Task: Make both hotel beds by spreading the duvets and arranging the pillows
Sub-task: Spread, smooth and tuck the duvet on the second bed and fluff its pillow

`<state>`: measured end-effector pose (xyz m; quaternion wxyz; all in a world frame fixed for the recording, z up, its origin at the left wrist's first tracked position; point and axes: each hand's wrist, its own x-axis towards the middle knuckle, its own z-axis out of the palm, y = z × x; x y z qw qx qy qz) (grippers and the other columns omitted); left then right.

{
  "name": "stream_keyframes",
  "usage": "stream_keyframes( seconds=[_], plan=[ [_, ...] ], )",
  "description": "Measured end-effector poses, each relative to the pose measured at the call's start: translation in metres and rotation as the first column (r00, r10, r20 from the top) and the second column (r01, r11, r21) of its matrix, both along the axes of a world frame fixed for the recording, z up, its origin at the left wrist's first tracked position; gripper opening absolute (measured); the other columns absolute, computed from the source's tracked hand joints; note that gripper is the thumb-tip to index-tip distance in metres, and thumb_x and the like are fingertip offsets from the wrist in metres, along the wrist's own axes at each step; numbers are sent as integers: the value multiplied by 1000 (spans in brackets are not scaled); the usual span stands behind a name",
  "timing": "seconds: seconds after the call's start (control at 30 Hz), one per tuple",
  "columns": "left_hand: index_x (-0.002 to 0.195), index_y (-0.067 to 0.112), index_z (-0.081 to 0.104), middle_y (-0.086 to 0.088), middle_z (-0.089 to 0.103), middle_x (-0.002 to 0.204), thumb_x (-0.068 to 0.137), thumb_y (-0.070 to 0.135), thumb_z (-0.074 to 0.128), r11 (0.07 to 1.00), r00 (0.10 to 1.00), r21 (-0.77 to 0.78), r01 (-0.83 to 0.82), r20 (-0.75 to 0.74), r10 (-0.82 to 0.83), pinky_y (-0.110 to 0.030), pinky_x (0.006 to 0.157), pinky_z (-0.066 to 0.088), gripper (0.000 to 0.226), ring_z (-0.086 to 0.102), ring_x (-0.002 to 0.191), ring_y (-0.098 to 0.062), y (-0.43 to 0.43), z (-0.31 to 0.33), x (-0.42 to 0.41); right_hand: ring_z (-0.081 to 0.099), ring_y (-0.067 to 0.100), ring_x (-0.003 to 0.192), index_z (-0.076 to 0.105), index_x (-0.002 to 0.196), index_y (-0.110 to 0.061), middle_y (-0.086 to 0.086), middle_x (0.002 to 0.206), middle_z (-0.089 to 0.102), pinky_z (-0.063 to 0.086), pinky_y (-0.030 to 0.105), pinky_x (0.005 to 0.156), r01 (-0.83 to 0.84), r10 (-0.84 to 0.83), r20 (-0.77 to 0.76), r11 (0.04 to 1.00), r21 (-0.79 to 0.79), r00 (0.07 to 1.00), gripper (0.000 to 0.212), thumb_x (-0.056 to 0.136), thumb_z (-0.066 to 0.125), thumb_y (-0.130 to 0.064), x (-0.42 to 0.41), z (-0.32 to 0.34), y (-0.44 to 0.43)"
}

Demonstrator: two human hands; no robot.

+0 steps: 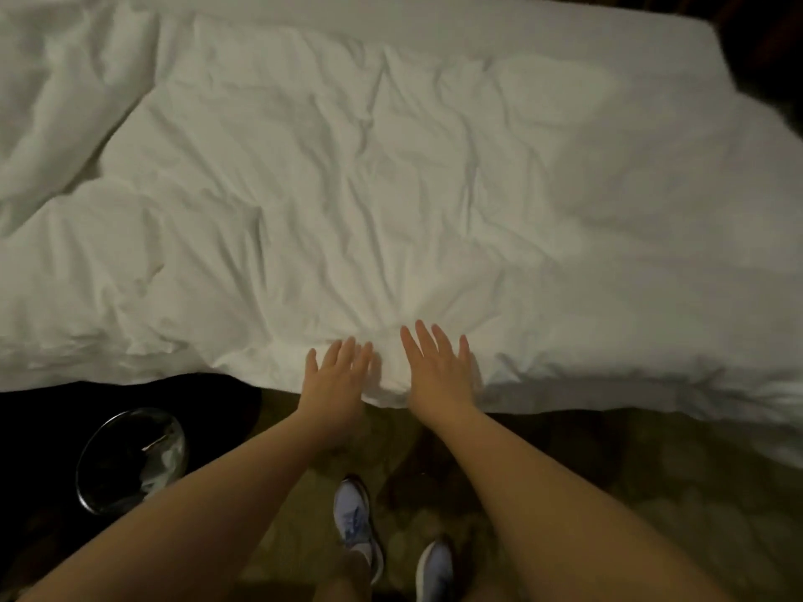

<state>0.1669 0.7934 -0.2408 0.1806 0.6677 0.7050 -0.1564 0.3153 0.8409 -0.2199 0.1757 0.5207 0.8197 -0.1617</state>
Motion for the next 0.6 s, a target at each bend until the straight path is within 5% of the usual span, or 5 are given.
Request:
stream_keyframes(
  seconds=[0.33, 0.6],
  plan=[
    [151, 27, -7, -5, -5, 160, 93, 41, 50, 977, 974, -26, 214, -65, -215, -51, 116, 5, 82, -1, 147, -26, 15, 47, 177, -11, 23, 147, -11, 152, -21, 2, 160, -15, -3, 51, 117, 282, -284, -64, 959, -30, 957, 74, 99, 41, -23, 192, 23, -54],
    [151, 33, -2, -6, 0, 159, 91, 35, 53, 935, 946, 147, 324, -71, -316, -52, 114, 12, 81, 5, 146, -24, 38, 38, 352, -6, 20, 148, -5, 153, -20, -2, 161, -10, 0, 51, 118, 403, -392, -123, 912, 79, 912, 66, 99, 33, -19, 397, 14, -35]
  ],
)
